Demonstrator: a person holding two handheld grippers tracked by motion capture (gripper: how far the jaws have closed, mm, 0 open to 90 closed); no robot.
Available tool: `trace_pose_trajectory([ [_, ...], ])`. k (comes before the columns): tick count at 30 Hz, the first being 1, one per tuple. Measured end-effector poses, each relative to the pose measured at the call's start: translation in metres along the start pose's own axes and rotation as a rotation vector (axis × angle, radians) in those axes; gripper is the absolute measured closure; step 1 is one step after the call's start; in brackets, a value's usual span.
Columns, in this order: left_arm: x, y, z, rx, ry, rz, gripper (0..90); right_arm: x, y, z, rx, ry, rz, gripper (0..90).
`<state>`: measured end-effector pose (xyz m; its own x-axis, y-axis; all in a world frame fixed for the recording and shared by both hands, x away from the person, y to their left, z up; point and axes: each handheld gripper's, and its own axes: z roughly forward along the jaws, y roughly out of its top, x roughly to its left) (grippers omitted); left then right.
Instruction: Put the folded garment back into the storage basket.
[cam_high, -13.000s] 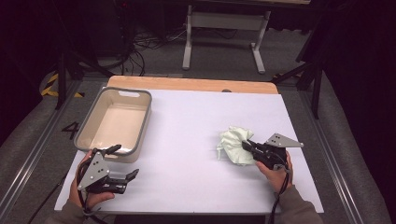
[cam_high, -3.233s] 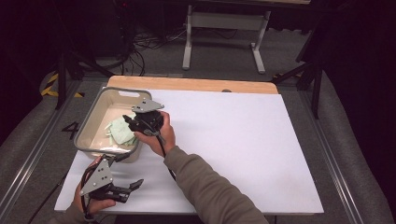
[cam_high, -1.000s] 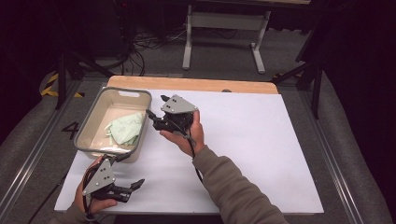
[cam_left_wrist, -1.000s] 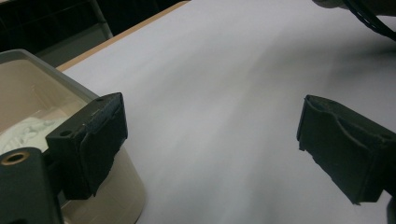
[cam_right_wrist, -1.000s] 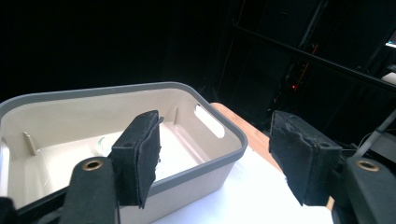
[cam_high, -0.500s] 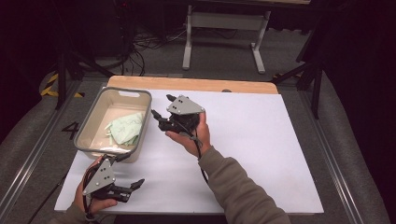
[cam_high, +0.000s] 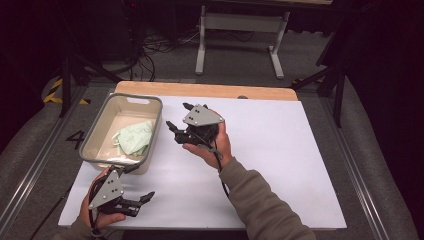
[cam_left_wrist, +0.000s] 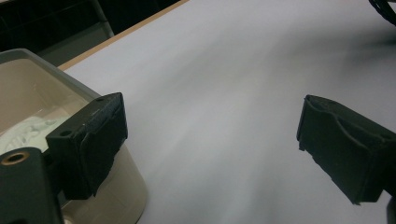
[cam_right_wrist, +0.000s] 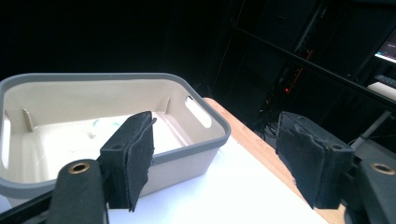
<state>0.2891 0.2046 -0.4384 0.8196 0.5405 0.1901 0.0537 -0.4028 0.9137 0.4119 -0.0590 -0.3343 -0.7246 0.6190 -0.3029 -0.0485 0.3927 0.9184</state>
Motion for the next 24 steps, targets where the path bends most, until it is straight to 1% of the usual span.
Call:
trace_pose_trajectory([
  [7,0.0,0.0,0.0,-0.001,-0.002,-0.005,9.5,-0.001,-0.002,-0.004,0.0,-0.013,-0.005,24.5],
  [8,-0.001,0.0,0.0,0.0,-0.002,-0.004,9.5,-0.001,-0.002,-0.005,0.003,-0.008,-0.003,23.4],
  [9,-0.001,0.0,0.0,0.001,-0.003,-0.005,9.5,-0.002,-0.002,-0.006,0.002,-0.013,-0.009,21.9],
  [11,-0.001,0.0,0.001,0.001,-0.004,-0.005,9.5,-0.003,-0.002,-0.007,0.001,-0.019,-0.006,19.6],
  [13,-0.001,0.0,0.0,0.001,-0.004,-0.005,9.5,-0.003,-0.002,-0.009,-0.001,-0.033,-0.01,15.5],
  [17,-0.001,0.0,0.001,0.002,-0.005,-0.008,9.5,-0.003,-0.002,-0.011,-0.008,-0.037,-0.005,10.4],
  [21,-0.001,0.0,0.001,0.0,-0.004,-0.009,9.5,-0.004,-0.003,-0.014,-0.015,-0.029,0.006,6.4],
  [24,0.0,0.0,0.001,0.004,-0.003,-0.006,9.5,-0.006,-0.004,-0.017,-0.022,-0.038,0.004,3.9],
])
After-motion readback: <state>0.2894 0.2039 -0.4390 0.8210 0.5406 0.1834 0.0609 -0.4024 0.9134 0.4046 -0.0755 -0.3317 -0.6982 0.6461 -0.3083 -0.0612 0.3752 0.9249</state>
